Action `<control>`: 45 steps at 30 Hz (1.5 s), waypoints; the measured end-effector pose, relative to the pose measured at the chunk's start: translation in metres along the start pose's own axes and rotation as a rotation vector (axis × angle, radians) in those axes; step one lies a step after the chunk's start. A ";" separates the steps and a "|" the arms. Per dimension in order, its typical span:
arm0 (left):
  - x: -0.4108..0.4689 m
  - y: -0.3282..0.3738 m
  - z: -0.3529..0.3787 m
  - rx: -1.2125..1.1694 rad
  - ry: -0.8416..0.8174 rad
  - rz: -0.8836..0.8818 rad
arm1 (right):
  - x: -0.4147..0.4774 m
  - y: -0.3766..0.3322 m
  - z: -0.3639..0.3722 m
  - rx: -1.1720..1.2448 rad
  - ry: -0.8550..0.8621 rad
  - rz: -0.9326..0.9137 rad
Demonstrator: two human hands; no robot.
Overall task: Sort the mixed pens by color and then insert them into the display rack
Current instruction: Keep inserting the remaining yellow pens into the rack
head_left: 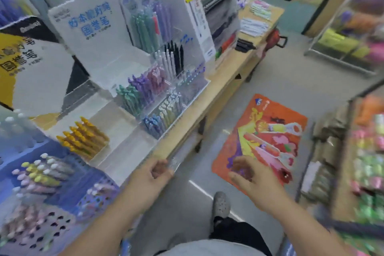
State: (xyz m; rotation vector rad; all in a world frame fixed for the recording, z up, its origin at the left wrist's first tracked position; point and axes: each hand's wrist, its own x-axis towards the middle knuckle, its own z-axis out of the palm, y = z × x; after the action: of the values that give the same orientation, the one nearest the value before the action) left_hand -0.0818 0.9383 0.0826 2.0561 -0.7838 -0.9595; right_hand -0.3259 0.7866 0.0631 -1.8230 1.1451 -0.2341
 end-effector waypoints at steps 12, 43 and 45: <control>0.153 0.175 0.188 0.165 -0.203 0.163 | 0.039 0.153 -0.181 0.204 0.196 0.286; 0.695 0.568 0.437 0.133 -0.350 0.201 | 0.550 0.229 -0.602 0.250 0.271 0.432; 0.723 0.574 0.437 0.106 -0.324 0.153 | 0.602 0.225 -0.622 0.248 0.225 0.411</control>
State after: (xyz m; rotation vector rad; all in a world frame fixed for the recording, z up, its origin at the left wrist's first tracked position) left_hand -0.1742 -0.0789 0.0727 1.9193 -1.1654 -1.2013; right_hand -0.4946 -0.0918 0.0455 -1.3343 1.5457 -0.3290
